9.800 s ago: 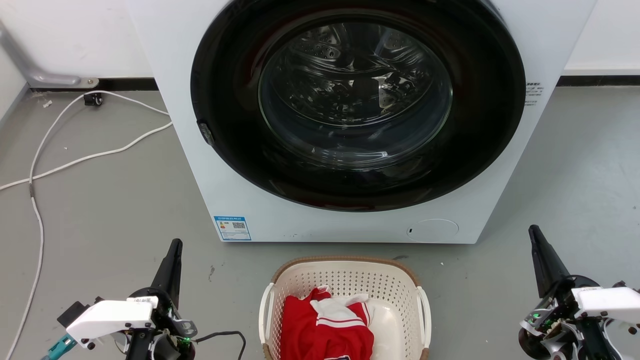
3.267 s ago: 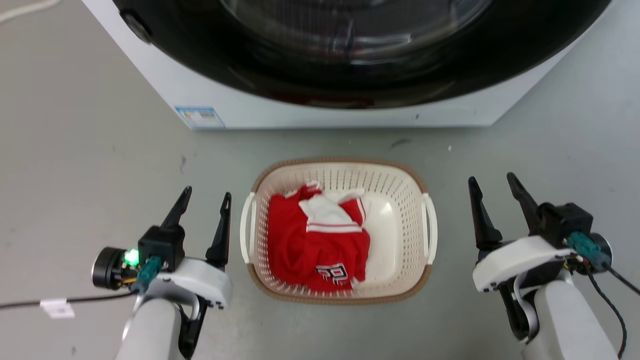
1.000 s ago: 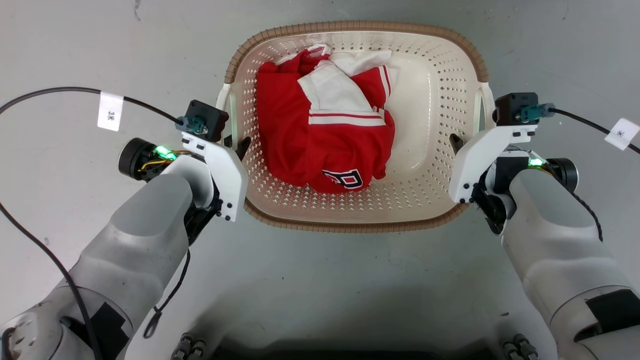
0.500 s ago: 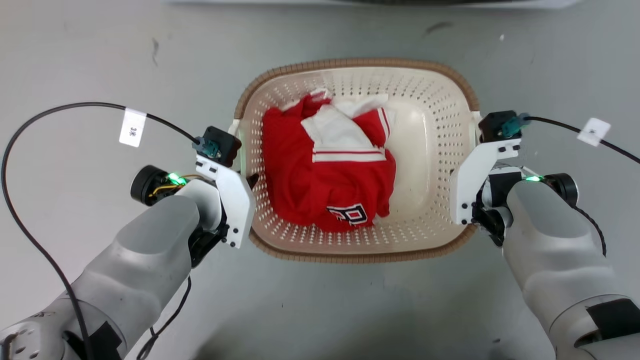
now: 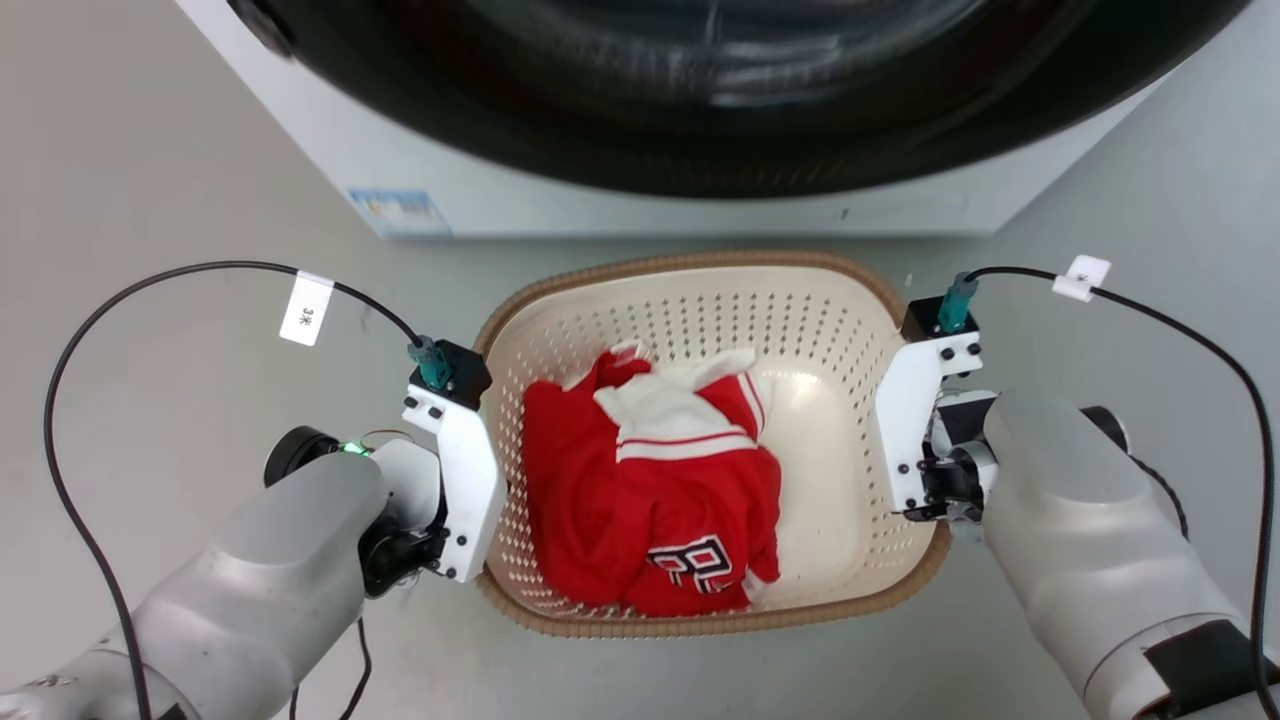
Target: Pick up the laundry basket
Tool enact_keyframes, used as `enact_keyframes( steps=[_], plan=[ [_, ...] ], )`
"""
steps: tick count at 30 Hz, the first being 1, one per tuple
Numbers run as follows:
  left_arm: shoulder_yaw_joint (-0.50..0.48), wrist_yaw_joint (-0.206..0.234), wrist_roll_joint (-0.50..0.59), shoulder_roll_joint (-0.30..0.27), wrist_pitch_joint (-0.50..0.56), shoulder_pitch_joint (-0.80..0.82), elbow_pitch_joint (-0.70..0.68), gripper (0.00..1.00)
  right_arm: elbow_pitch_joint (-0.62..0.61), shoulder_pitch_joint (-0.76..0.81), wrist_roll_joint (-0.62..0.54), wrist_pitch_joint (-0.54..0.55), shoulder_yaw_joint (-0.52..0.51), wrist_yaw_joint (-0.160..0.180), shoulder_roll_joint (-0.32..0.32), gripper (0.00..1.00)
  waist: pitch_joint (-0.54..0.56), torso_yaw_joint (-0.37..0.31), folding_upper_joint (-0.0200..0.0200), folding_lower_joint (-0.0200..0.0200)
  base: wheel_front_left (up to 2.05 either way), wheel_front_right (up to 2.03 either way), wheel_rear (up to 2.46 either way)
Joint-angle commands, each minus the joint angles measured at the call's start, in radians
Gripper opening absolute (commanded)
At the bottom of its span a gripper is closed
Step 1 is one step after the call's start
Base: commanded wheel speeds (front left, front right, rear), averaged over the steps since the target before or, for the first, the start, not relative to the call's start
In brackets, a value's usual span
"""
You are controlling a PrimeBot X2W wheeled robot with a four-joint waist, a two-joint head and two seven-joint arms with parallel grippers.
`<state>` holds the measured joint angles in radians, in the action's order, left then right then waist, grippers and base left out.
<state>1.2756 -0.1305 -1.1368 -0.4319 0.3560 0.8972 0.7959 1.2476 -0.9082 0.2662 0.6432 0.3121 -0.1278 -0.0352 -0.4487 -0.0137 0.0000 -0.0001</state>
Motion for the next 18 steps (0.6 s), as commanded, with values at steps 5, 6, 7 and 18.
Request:
enact_keyframes(
  steps=[5, 6, 7, 18],
  plan=[
    [0.009, -0.001, -0.001, -0.058, 0.104, -0.028, -0.037, 0.0, -0.042, 0.05, 0.067, 0.106, 0.081, -0.009, -0.026, 0.0, 0.206, -0.028, 0.0, 0.0001, 0.0, 0.0, 0.0],
    [0.009, -0.001, -0.015, -0.062, 0.118, -0.034, -0.044, 0.0, -0.052, 0.061, 0.086, 0.124, 0.096, -0.009, -0.025, 0.0, 0.231, -0.031, 0.0, 0.0001, 0.0, 0.0, 0.0],
    [0.009, -0.001, -0.034, -0.064, 0.131, -0.041, -0.048, 0.0, -0.06, 0.074, 0.104, 0.145, 0.11, -0.009, -0.024, 0.0, 0.255, -0.034, 0.0, 0.0001, 0.0, 0.0, 0.0],
    [0.008, -0.004, -0.11, -0.086, 0.275, -0.112, -0.113, 0.0, -0.061, 0.135, 0.228, 0.237, 0.171, -0.01, -0.021, 0.0, 0.436, -0.056, 0.0, 0.0001, 0.0, 0.0, 0.0]
  ],
)
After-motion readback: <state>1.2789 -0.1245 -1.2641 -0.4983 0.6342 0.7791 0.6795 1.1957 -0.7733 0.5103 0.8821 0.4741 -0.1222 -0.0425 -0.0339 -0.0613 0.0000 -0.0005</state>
